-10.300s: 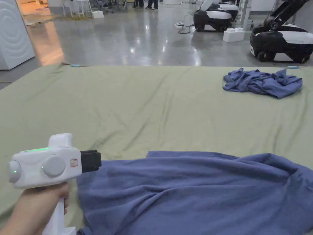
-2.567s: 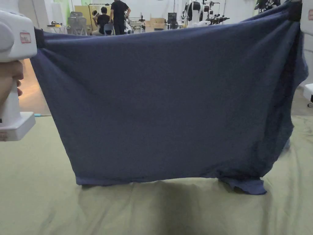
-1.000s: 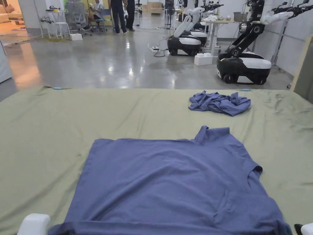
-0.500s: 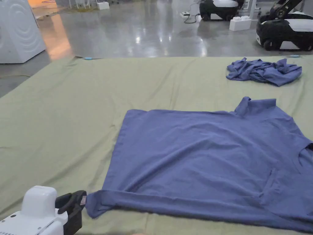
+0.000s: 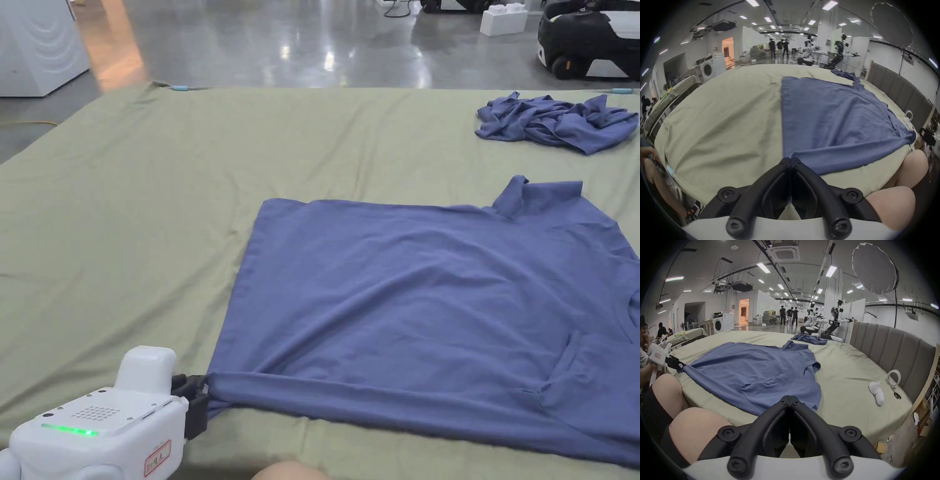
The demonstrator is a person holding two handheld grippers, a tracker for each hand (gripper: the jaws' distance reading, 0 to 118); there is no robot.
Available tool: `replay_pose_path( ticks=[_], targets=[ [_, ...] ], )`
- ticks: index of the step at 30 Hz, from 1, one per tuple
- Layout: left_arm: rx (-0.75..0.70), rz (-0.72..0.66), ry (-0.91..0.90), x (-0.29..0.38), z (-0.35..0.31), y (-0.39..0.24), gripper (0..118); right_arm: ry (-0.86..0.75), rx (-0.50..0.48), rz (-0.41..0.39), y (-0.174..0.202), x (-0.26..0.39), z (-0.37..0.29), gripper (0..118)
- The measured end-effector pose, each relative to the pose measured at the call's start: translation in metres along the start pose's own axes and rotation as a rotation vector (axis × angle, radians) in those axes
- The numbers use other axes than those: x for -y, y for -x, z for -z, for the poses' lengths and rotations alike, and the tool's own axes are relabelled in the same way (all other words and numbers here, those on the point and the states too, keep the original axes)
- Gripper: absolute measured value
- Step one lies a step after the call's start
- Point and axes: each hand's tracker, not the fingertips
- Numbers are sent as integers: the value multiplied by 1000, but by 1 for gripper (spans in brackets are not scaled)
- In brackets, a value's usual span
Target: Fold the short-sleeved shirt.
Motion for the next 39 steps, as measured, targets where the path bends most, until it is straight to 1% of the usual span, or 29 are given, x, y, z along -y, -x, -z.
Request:
replay_pose_path(
  ticks=[3, 5, 6, 8, 9, 10, 11, 12, 13, 14, 15, 16, 17, 18, 19, 21, 22, 23, 24, 25, 26, 28, 29, 30, 32, 33, 34, 36, 39],
  targets=[
    [-25, 47, -49, 1, -14, -6, 0, 19, 11, 16, -7, 4, 3, 3],
    [-22, 19, -82, 1, -20, -5, 0, 59, 27, 39, -17, 9, 9, 3],
    [-12, -2, -88, 0, -23, -3, 0, 108, 35, 64, -14, 3, 16, 31],
    [-12, -17, -109, -8, -31, 2, 0, 161, 24, 94, -23, 8, 24, 113],
    [-15, -15, -114, -9, -32, 3, 0, 192, 29, 96, -27, 11, 29, 118],
    [-22, -13, -122, -12, -36, 0, 0, 137, 40, 85, -31, 10, 28, 117],
    [-19, -11, -122, -16, -39, -5, 0, 144, 32, 80, -32, 11, 30, 117],
    [-21, -6, -119, -16, -39, -6, 0, 177, 45, 68, -35, 11, 36, 116],
    [-24, 0, -120, -16, -39, -7, 0, 224, 53, 58, -35, 12, 51, 111],
    [-25, 5, -118, -16, -38, -8, 0, 235, 44, 61, -32, 12, 74, 91],
    [-26, 8, -115, -20, -40, -12, 0, 223, 39, 69, -33, 14, 81, 25],
    [-23, 9, -110, -19, -40, -13, 0, 218, 26, 75, -34, 14, 84, 5],
    [-23, 10, -109, -18, -40, -14, 0, 219, 25, 89, -34, 15, 87, 5],
    [-24, 12, -105, -17, -41, -15, 0, 204, 46, 99, -11, -6, 51, 5],
    [-26, 11, -104, -19, -44, -16, 0, 190, -14, 106, -6, -10, 45, 5],
    [-28, 8, -108, -18, -47, -17, 0, 179, 12, 51, 6, -17, 32, 5],
    [-26, 3, -110, -20, -50, -16, 0, 177, 16, 26, -33, 12, 48, 5],
    [-28, -4, -119, -23, -52, -14, 0, 180, 31, 25, -39, 13, 46, 5],
    [-24, -7, -121, -28, -54, -13, 0, 184, 22, 35, -49, 11, 46, 5],
    [-25, -9, -128, -36, -55, -12, 0, 197, 14, 48, -45, -2, 45, 5],
    [-24, -8, -129, -44, -55, -10, 0, 215, 11, 54, -24, -23, 43, 5],
    [-28, 22, -109, -69, -44, -3, 0, 349, -23, 39, -25, -47, 66, 5],
    [-24, 35, -72, -82, -36, 1, 0, 382, -16, 39, -26, -56, 78, 5],
    [-16, 25, -89, -95, -29, 5, 0, 372, -1, 44, -46, -70, 92, 5],
    [-13, 27, -77, -120, -10, 11, 0, 358, -32, 66, -53, -90, 114, 5],
    [-11, 32, -71, -132, -2, 12, 0, 374, -21, 90, -60, -99, 128, 5],
    [15, 44, -38, -143, 9, 12, 0, 394, -10, 88, -67, -106, 143, 5],
    [10, 49, -20, -158, 35, 13, 0, 442, -5, 4, -61, -114, 171, 5],
    [-1, 100, 85, -171, 79, 11, 0, 482, 11, -8, -68, -117, 209, 5]
  ],
)
